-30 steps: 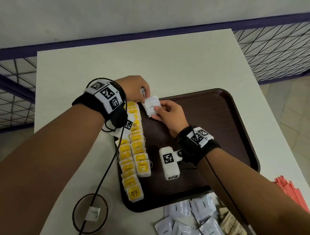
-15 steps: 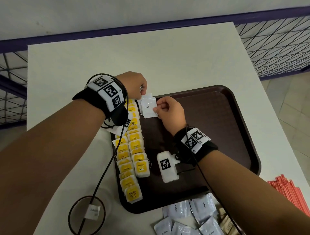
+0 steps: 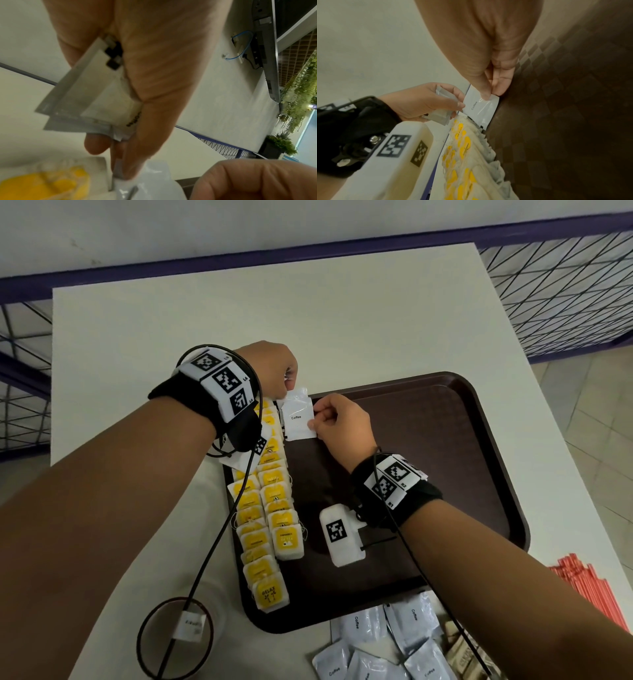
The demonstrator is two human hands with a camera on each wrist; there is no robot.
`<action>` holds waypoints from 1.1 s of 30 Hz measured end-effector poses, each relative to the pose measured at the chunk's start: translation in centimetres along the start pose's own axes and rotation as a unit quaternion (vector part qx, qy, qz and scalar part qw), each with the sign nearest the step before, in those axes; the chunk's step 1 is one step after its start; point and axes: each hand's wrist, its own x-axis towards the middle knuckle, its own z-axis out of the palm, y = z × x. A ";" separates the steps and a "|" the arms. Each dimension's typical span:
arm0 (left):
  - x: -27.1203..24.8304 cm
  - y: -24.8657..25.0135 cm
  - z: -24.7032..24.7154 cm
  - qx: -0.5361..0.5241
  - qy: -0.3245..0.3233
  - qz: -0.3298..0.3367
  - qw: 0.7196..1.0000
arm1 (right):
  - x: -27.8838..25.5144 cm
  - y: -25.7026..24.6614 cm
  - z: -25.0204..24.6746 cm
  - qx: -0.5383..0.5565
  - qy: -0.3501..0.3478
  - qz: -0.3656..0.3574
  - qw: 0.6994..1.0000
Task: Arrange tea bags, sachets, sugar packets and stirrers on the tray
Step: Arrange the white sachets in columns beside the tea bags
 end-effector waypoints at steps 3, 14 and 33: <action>-0.1 0.0 0.0 0.001 0.005 0.000 1.000 | -0.1 -0.1 0.0 0.003 -0.004 -0.003 1.000; -0.2 -0.2 0.2 -0.010 0.010 -0.002 1.000 | -0.1 0.0 0.0 -0.002 -0.009 -0.016 1.000; 0.5 0.4 0.1 -0.008 -0.018 -0.013 1.000 | 1.0 0.2 0.3 -0.033 0.021 -0.038 0.998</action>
